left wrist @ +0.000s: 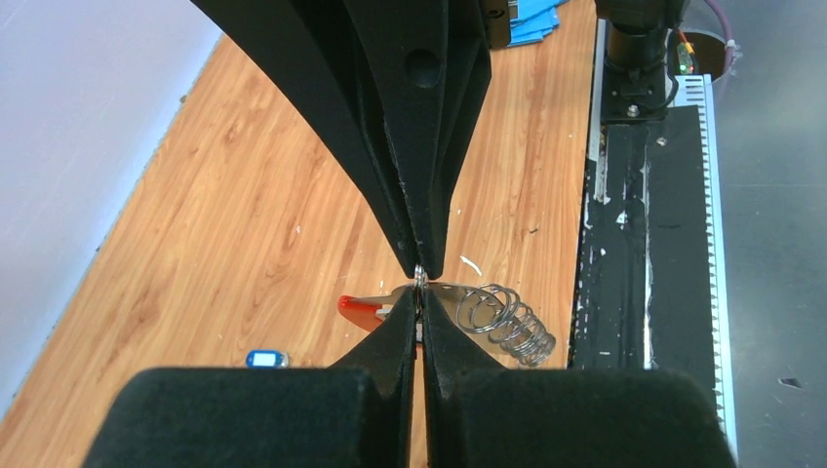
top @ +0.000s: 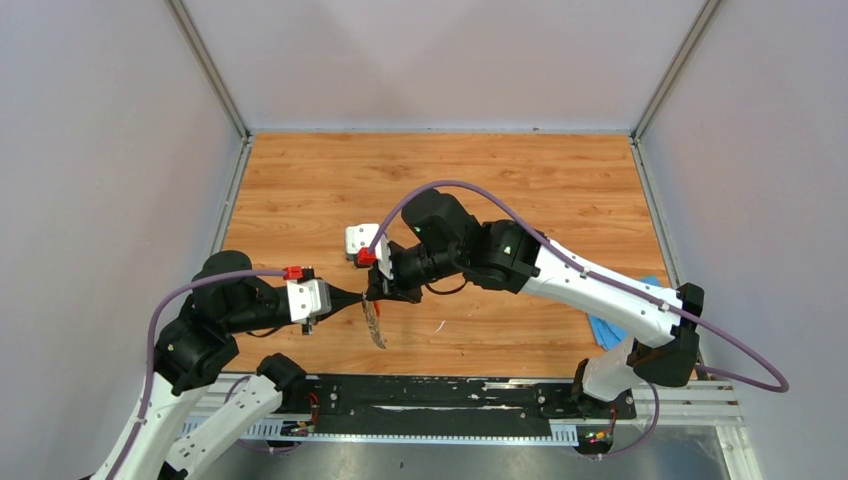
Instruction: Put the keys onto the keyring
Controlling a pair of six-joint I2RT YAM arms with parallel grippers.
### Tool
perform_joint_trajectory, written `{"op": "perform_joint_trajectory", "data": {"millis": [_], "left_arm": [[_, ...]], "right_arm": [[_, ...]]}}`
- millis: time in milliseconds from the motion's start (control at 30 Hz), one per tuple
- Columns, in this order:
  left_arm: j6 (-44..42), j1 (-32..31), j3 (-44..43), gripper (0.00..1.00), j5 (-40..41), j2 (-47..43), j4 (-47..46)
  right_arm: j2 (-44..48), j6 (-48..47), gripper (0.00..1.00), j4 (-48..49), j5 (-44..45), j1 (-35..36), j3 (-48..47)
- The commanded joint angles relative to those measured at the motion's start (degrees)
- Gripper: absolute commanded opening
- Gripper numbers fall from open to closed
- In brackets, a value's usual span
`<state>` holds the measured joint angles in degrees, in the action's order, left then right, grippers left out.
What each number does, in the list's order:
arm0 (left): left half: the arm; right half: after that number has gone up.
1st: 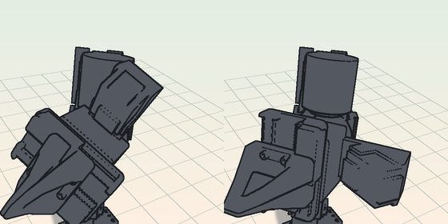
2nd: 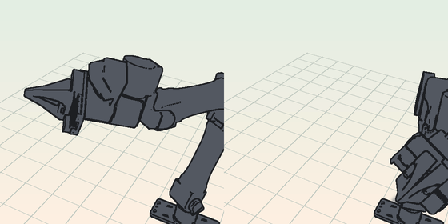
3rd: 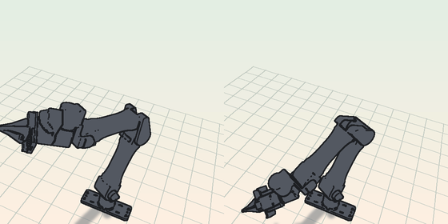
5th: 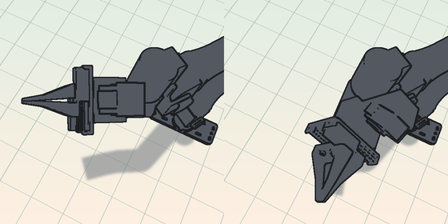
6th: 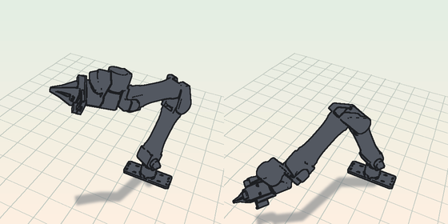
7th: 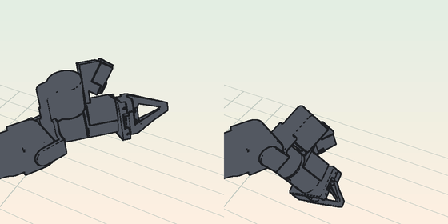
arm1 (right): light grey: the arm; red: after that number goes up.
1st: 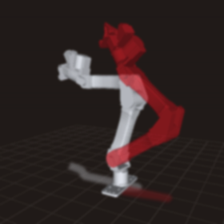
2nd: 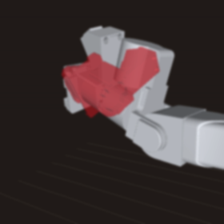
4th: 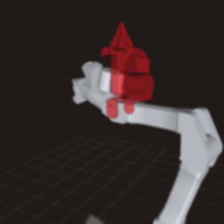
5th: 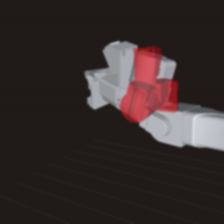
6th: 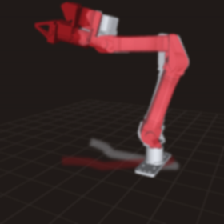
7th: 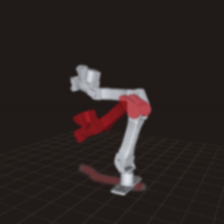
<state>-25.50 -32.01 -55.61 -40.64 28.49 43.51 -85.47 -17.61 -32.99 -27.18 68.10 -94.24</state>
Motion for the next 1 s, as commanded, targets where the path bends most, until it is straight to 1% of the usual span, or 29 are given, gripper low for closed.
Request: {"op": "perform_joint_trajectory", "data": {"millis": [0, 300, 400, 500, 533, 567, 633, 700, 767, 867, 967], "left_arm": [[0.0, -0.2, -1.2, 0.0, -1.2, 0.1, 0.0], [0.0, -0.2, -0.3, 0.0, -0.9, -0.5, 0.0], [-0.1, -0.2, -0.2, 0.0, -1.0, -0.5, 0.0], [-0.3, -0.2, -0.1, 0.0, -1.2, -0.4, 0.0], [-0.4, -0.2, 0.0, 0.04, -1.2, -0.4, 0.0], [-0.4, -0.2, 0.0, 0.15, -1.1, -0.6, 0.0], [-0.7, -0.2, 0.0, 0.23, -0.9, -1.6, 0.0], [-1.1, -0.2, 0.3, 0.33, -0.6, -2.9, 0.0], [-1.7, -0.2, 1.1, 0.37, 0.0, -4.3, -0.1], [-2.6, -0.2, 2.2, 0.37, 0.0, -5.6, 0.0], [-4.0, -0.2, 2.7, 0.37, -0.8, -5.9, 0.0]], "right_arm": [[-0.4, 1.2, 0.07, 4.6, 1.1, -0.3, 0.1], [-0.8, 1.3, 0.07, 4.9, 0.2, 0.0, 0.4], [-1.3, 1.2, 0.01, 4.9, -0.7, 0.2, 0.4], [-1.3, 1.3, 0.0, 6.1, -1.2, 0.2, 1.0], [-0.7, 1.8, 0.0, 7.4, -0.3, 0.2, 1.9], [0.2, 2.6, 0.0, 9.3, 0.5, 0.2, 3.4], [3.1, 4.5, 0.0, 15.6, 1.0, 0.0, 8.0], [6.3, 6.9, 0.0, 22.5, 0.9, -0.3, 13.4], [8.7, 9.6, 0.0, 27.8, -0.2, -0.9, 17.4], [11.0, 13.0, 0.0, 33.9, -2.1, -1.2, 21.9], [12.1, 15.5, 0.0, 37.7, -3.3, -1.3, 24.8]]}}
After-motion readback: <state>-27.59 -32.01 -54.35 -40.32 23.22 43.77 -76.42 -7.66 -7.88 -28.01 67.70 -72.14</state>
